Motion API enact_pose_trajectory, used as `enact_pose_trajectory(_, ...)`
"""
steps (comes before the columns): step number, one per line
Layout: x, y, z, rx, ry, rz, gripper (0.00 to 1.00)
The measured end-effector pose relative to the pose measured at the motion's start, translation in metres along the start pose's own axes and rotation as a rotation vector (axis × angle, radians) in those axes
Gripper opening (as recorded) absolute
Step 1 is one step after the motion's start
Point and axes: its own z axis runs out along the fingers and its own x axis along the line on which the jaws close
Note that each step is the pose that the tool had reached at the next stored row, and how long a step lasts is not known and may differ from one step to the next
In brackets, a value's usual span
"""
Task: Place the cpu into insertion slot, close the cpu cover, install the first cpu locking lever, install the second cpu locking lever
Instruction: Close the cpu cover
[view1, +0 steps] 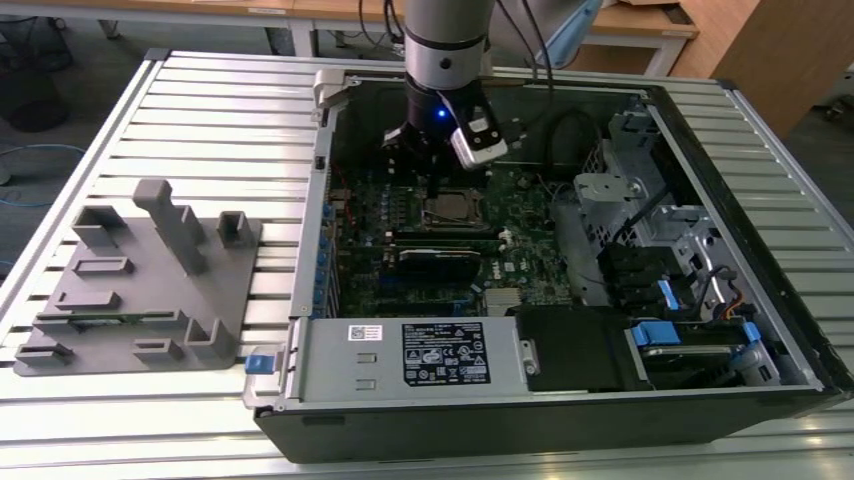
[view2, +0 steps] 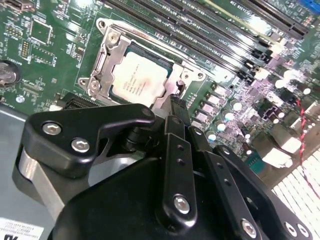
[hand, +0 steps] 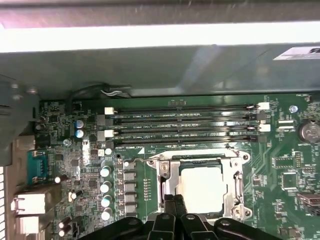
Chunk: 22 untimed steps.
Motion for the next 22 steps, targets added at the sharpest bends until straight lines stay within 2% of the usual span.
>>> enact_pose_trajectory(3, -0.0007, 0.0001, -0.0005, -0.0001, 0.0000, 0.000, 0.10)
enact_pose_trajectory(5, -0.0039, 0.0002, -0.0004, -0.0001, 0.0000, 0.000, 0.10)
enact_pose_trajectory(14, -0.0283, 0.0010, 0.0008, -0.0002, -0.0001, 0.000, 0.10)
enact_pose_trajectory(18, -0.0293, 0.0010, 0.0009, -0.0002, -0.0001, -0.001, 0.10)
enact_pose_trajectory(22, -0.0293, 0.0011, 0.0011, -0.0008, -0.0079, -0.005, 0.10)
